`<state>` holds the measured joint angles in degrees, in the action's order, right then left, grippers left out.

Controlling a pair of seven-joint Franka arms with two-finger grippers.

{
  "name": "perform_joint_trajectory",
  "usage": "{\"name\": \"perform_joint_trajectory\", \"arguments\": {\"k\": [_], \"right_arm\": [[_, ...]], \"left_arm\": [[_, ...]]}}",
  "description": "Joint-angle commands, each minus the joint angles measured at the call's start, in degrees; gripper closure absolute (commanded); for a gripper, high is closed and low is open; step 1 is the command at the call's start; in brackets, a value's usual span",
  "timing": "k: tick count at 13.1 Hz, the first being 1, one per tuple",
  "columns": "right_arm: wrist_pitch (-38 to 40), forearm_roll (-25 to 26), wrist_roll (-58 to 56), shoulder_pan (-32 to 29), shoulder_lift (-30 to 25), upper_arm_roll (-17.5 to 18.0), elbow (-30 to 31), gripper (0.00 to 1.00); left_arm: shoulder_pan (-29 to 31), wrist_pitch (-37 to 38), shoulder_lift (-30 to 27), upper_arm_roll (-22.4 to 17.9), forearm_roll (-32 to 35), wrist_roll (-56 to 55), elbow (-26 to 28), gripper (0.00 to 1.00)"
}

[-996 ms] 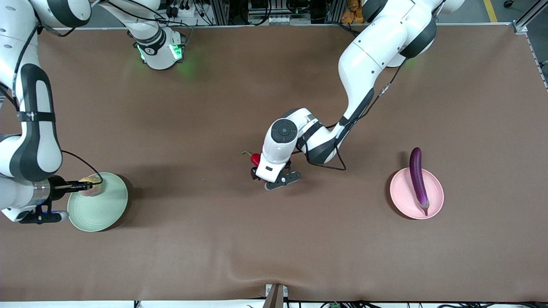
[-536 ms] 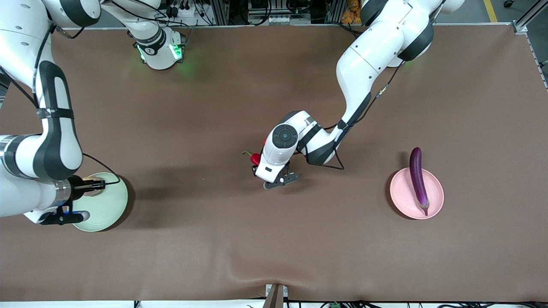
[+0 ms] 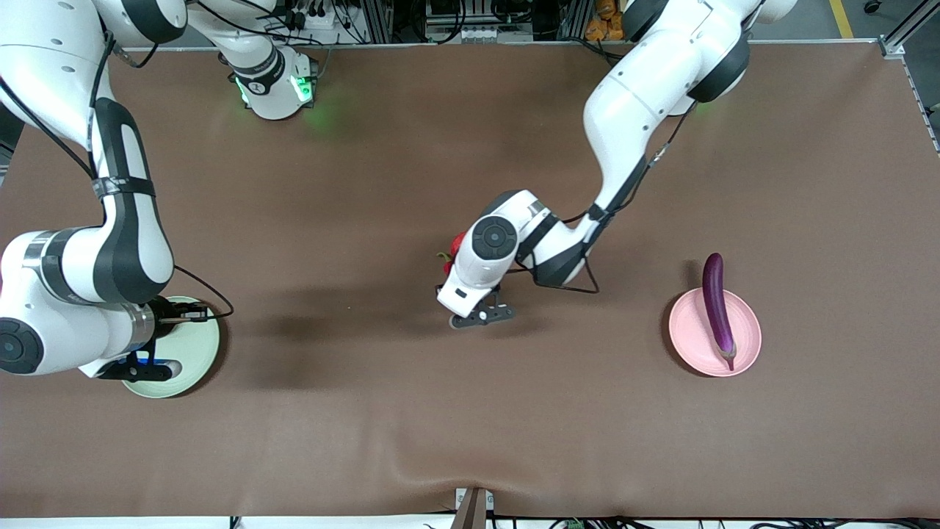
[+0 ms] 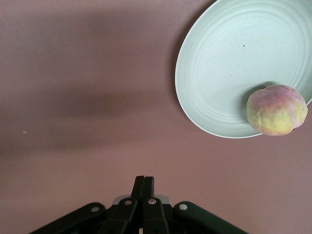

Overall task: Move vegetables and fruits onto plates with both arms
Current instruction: 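Carry the chili to the pink plate while the right gripper reaches the apple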

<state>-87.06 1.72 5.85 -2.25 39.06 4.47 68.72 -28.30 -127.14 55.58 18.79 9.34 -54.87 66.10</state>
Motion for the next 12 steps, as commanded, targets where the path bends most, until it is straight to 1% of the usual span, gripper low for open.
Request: {"name": "perform_joint_trajectory", "arguments": {"k": [1, 2, 4, 5, 6, 7, 8, 9, 10, 11, 12], "right_arm": [[3.5, -2.1, 5.9, 2.7, -2.9, -0.2, 0.5, 1.0], [4.4, -4.8, 8.5, 3.6, -3.0, -0.2, 0.5, 1.0], [4.4, -12.8, 14.7, 5.1, -3.1, -0.3, 0.5, 1.0], [3.7, -17.2, 17.6, 6.3, -3.0, -0.3, 0.6, 1.0], [2.5, -20.1, 20.3, 7.8, -2.9, -0.3, 0.7, 1.0], [-0.1, -20.8, 23.8, 10.0, -2.7, -0.3, 0.9, 1.0], [-3.3, -20.7, 27.2, 12.6, -2.7, -0.4, 1.9, 1.0], [-6.1, -20.5, 30.2, 15.1, -2.7, -0.4, 2.6, 1.0], [-8.8, -20.6, 34.6, 17.6, -2.5, -0.4, 3.3, 1.0], [-11.1, -20.5, 38.8, 20.0, -2.1, -0.4, 3.3, 1.0], [-13.0, -20.5, 41.2, 22.6, -1.8, -0.4, 3.4, 1.0]], "left_arm": [[8.6, 4.7, -6.0, 2.5, -2.7, 4.3, 1.3, 1.0], [12.2, 5.1, -6.9, 4.0, -3.8, 4.3, 1.3, 1.0], [18.5, 6.4, -8.8, 7.7, -3.9, 4.5, 1.3, 1.0], [22.0, 8.7, -10.1, 9.8, -3.5, 6.6, 1.3, 1.0], [25.8, 10.8, -12.4, 11.7, -3.9, 10.7, 1.3, 1.0], [30.5, 13.8, -13.8, 14.1, -4.3, 14.6, 1.7, 1.0], [35.2, 16.8, -14.3, 17.5, -4.2, 18.2, 1.9, 1.0], [39.1, 19.1, -14.5, 19.3, -3.9, 22.0, 2.6, 1.0], [41.7, 21.9, -14.9, 20.2, -3.8, 25.7, 3.1, 1.0], [43.6, 24.6, -15.2, 20.1, -3.2, 29.2, 3.7, 1.0], [45.5, 25.3, -15.6, 20.1, -1.5, 31.5, 5.4, 1.0]]}}
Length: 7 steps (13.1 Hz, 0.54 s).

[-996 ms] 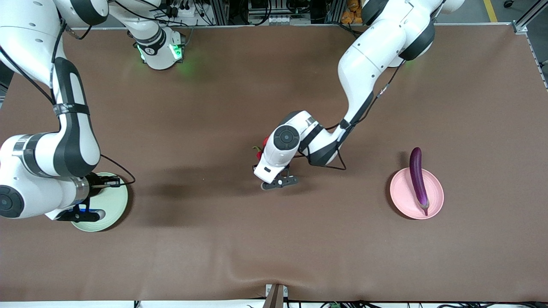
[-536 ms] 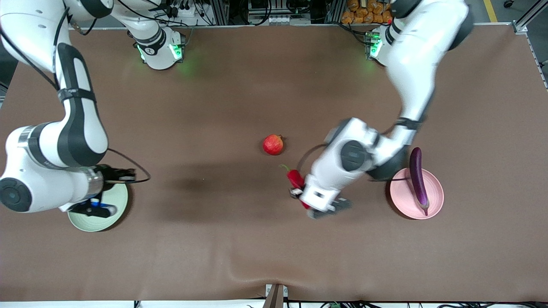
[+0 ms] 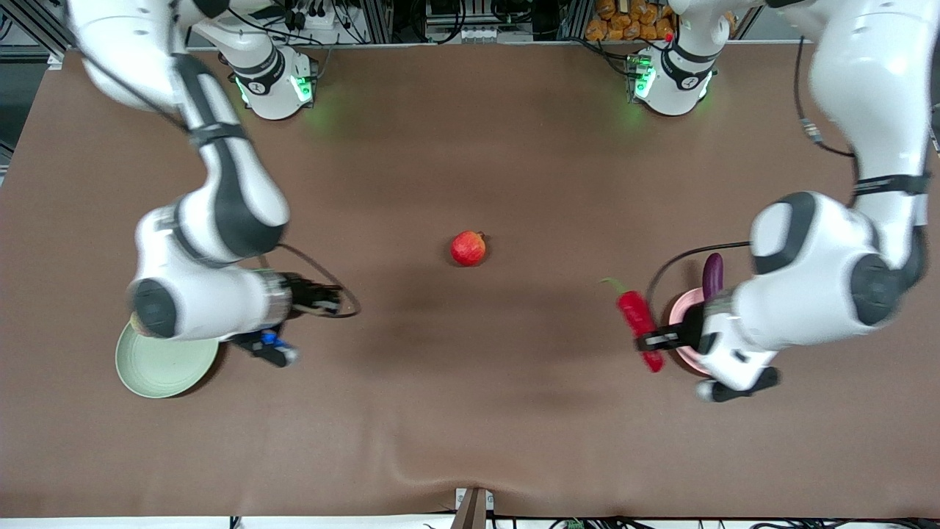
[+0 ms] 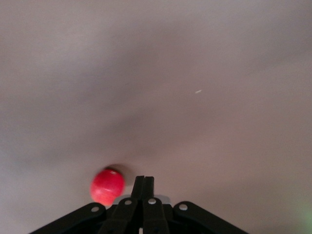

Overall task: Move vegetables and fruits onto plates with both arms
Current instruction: 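Carry the chili to the pink plate while the right gripper reaches the apple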

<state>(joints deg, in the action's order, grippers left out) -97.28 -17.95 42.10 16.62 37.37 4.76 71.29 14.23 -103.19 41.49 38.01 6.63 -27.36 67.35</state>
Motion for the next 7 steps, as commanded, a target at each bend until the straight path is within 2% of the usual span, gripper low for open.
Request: {"name": "perform_joint_trajectory", "arguments": {"k": [1, 2, 3, 5, 7], "right_arm": [[-3.6, -1.1, 8.5, 5.5, 0.5, -0.7, 1.0, 1.0], [-5.1, -0.8, 11.8, 8.0, 1.2, -0.8, 1.0, 0.31], [-7.3, 0.0, 13.0, 11.5, 1.6, -1.1, 1.8, 0.0], [-12.5, 0.5, 13.4, 14.1, 1.7, -1.1, 5.2, 0.0], [-17.2, 0.7, 13.4, 14.8, 1.7, -1.1, 9.3, 0.0]], "left_arm": [[4.0, 1.2, -1.8, 0.8, 3.8, 4.7, 6.1, 1.0], [4.4, 1.2, -1.8, 0.9, 7.9, 4.8, 7.3, 1.0], [4.3, 1.2, -1.5, 0.8, 11.0, 4.9, 8.2, 1.0], [6.8, 0.3, -1.1, 0.4, 14.3, 5.1, 11.5, 1.0], [7.6, -5.2, -1.1, 0.4, 17.1, 5.3, 17.0, 1.0]]}}
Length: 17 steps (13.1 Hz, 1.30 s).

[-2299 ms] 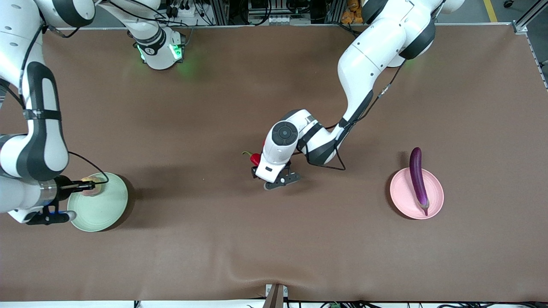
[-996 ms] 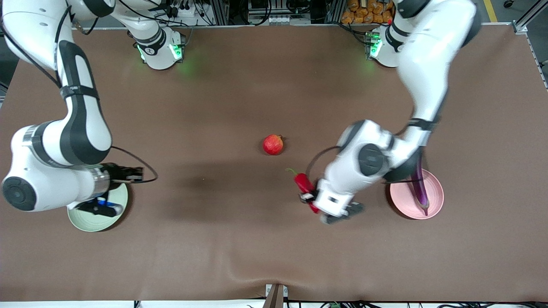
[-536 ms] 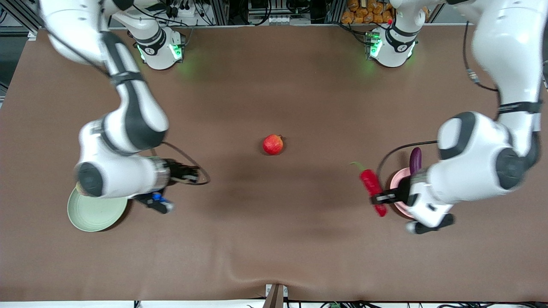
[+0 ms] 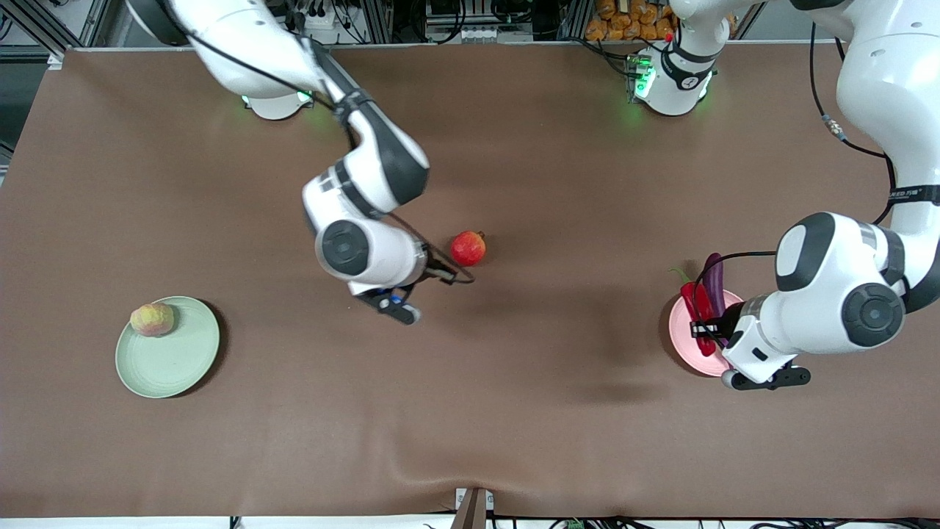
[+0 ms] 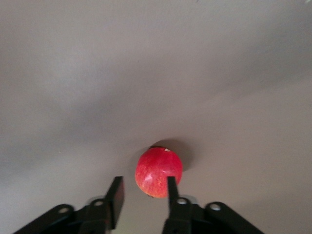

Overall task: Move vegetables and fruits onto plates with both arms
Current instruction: 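Carry the chili to the pink plate while the right gripper reaches the apple, then grasp the red apple with the right gripper while the left gripper lowers the chili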

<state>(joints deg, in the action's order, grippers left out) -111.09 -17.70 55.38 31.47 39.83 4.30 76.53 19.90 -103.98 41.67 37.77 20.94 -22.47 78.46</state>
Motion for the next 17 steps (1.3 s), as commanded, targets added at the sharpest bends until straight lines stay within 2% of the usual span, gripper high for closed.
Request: {"name": "perform_joint_trajectory", "arguments": {"k": [1, 3, 8, 11, 13, 14, 16, 17], "right_arm": [[-6.0, 0.6, 0.1, 1.4, -0.7, -0.6, 6.2, 0.0], [-8.6, 0.6, 0.2, 2.7, -0.6, -0.6, 8.8, 0.0], [-12.0, 0.6, 6.1, 8.5, 2.2, -0.9, 9.2, 0.0], [-12.2, 4.8, 6.2, 8.9, 4.2, -1.0, 9.9, 0.0], [-13.6, 5.5, 8.4, 8.4, 4.9, -1.2, 9.5, 0.62], [-15.7, 5.7, 12.2, 8.6, 5.1, -1.3, 9.4, 1.0], [-16.1, 5.8, 14.3, 8.2, 4.7, -1.3, 8.9, 1.0], [-15.4, 5.9, 13.9, 7.2, 4.3, -1.2, 8.4, 1.0]], "left_arm": [[2.0, -5.6, -1.2, 0.6, 5.2, 0.4, 6.8, 1.0], [2.0, -5.9, 0.5, 0.6, 10.0, 0.4, 6.9, 1.0], [1.0, -8.9, 3.9, -0.5, 13.6, 0.4, 6.8, 1.0], [-0.7, -10.5, 7.2, -2.5, 20.2, -0.6, 6.4, 1.0], [-0.8, -10.5, 7.6, -2.9, 21.3, -0.4, 6.4, 1.0], [-1.0, -10.5, 8.1, -2.9, 21.2, -0.4, 6.3, 1.0], [-1.1, -10.5, 8.4, -2.9, 21.1, -0.6, 6.2, 1.0], [-1.1, -10.5, 8.3, -2.9, 21.1, -0.2, 6.0, 0.79]]}}
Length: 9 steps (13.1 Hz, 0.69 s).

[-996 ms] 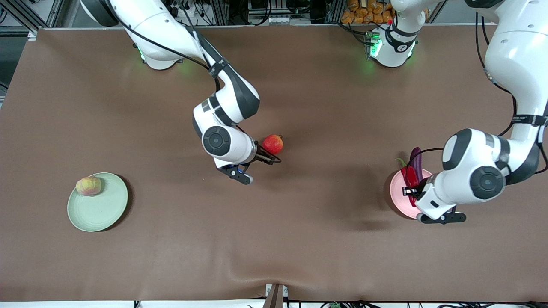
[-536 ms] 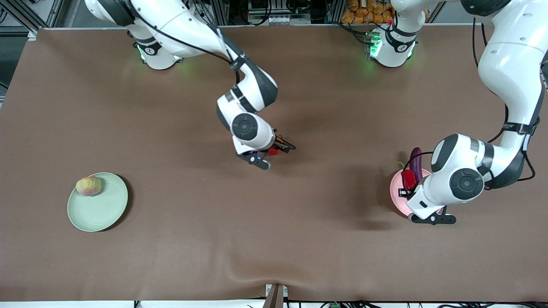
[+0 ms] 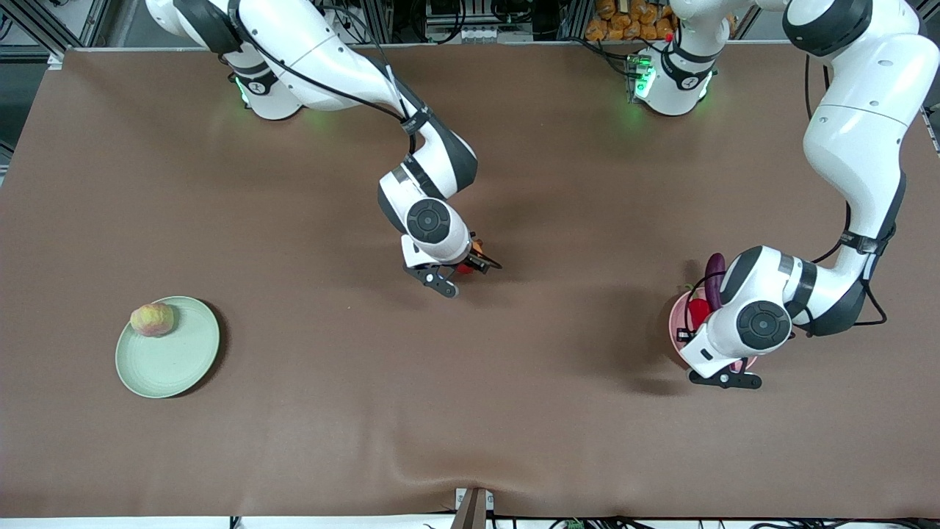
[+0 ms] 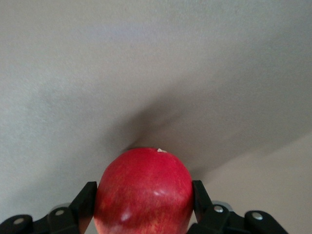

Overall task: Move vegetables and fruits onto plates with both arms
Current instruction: 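Grasp the red apple with the right gripper while the left gripper lowers the chili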

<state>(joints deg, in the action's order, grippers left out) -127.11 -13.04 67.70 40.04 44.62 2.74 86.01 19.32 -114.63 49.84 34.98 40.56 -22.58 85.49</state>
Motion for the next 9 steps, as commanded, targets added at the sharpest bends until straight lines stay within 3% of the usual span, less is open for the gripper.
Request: {"name": "perform_joint_trajectory", "arguments": {"k": [1, 3, 6, 9], "right_arm": [[2.8, 1.1, 1.6, -2.6, -1.2, 0.3, -1.9, 1.0], [8.5, 1.1, 1.6, -5.6, -1.6, 0.3, -5.0, 1.0], [20.6, 2.3, -1.7, -10.9, -3.1, -0.2, -10.6, 1.0], [30.7, 2.1, -23.2, -23.2, -7.7, 0.0, -11.1, 1.0]], "left_arm": [[-0.2, 0.2, -0.4, 0.0, 1.0, 0.6, -1.5, 0.01], [-0.3, 1.1, -2.5, 1.1, 0.5, 0.2, -1.6, 0.0], [4.0, 5.2, -5.8, 7.3, -4.9, 0.4, -1.8, 0.0], [11.3, 6.7, -9.9, 16.7, -5.4, 0.3, -1.7, 0.0]]}}
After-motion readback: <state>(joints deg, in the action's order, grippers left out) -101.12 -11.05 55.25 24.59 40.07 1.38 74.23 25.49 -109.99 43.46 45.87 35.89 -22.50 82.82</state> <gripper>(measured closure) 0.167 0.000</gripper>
